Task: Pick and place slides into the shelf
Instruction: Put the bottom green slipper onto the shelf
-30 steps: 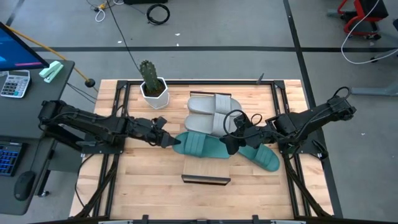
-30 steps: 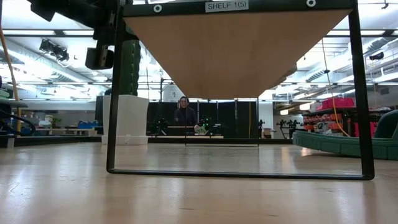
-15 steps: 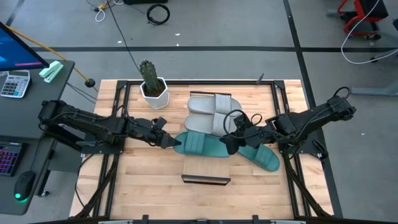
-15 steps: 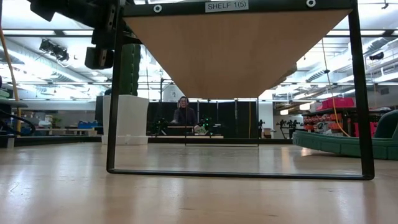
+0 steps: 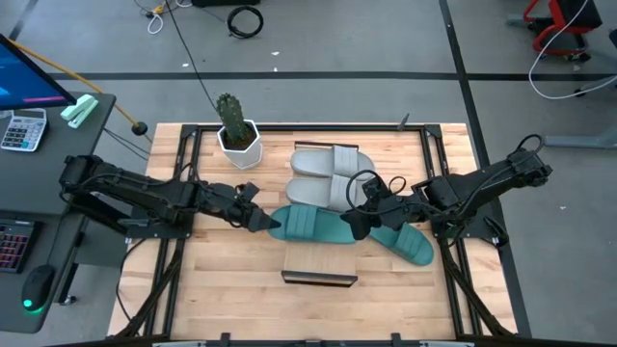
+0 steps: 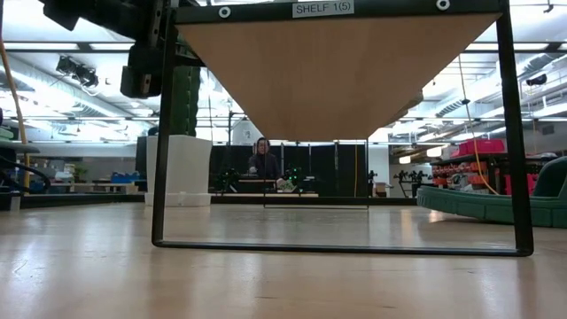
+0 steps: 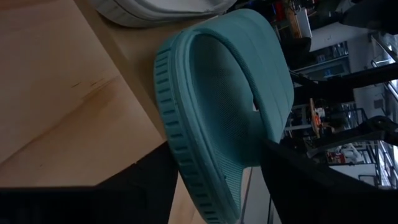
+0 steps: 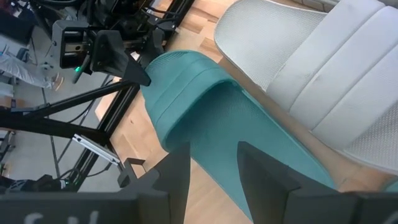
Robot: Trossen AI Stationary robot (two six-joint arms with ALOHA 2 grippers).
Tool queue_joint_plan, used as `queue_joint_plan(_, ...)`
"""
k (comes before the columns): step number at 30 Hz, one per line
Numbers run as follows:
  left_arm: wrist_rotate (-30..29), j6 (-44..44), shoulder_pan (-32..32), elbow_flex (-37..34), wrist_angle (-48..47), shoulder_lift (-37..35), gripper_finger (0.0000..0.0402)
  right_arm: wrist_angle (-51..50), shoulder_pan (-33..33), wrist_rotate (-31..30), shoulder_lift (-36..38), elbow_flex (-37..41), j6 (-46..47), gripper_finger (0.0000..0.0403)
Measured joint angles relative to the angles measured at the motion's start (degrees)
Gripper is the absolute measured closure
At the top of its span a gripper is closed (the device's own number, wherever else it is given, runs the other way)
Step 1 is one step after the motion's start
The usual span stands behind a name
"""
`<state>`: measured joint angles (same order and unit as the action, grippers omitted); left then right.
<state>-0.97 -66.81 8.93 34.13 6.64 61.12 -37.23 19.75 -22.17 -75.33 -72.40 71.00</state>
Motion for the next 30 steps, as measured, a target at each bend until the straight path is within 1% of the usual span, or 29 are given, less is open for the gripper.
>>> queue_joint_plan(7,-0.12,0.42,-0.09,0.01,-0.37,0.0,0.0154,0.01,-0.01,0.0,0.0,0.0,0.0,0.0263)
queue_joint_plan(11,-3.12,-1.47,-0.09,0.04,-4.34,0.0,0.0148,0.02,0.0,0.0,0.0,0.0,-0.02,0.0263)
queue_joint_plan(16,-4.55,-1.52,-0.07,0.04,-5.26,0.0,0.016,0.02,0.0,-0.02,0.0,0.0,0.2,0.0263)
queue_joint_plan(21,-8.53,-1.57,-0.09,0.04,-5.19,0.0,0.0173,0.02,0.0,-0.02,0.0,0.0,0.44,0.0263)
queue_joint_plan(25,-9.39,-1.59,-0.07,0.04,-5.19,0.0,0.0179,0.04,0.02,0.07,0.0,0.0,0.5,0.0263)
queue_joint_plan(30,-12.41,-1.55,-0.15,0.04,-4.49,0.0,0.0178,0.04,0.02,0.62,0.0,0.0,0.66,0.0263)
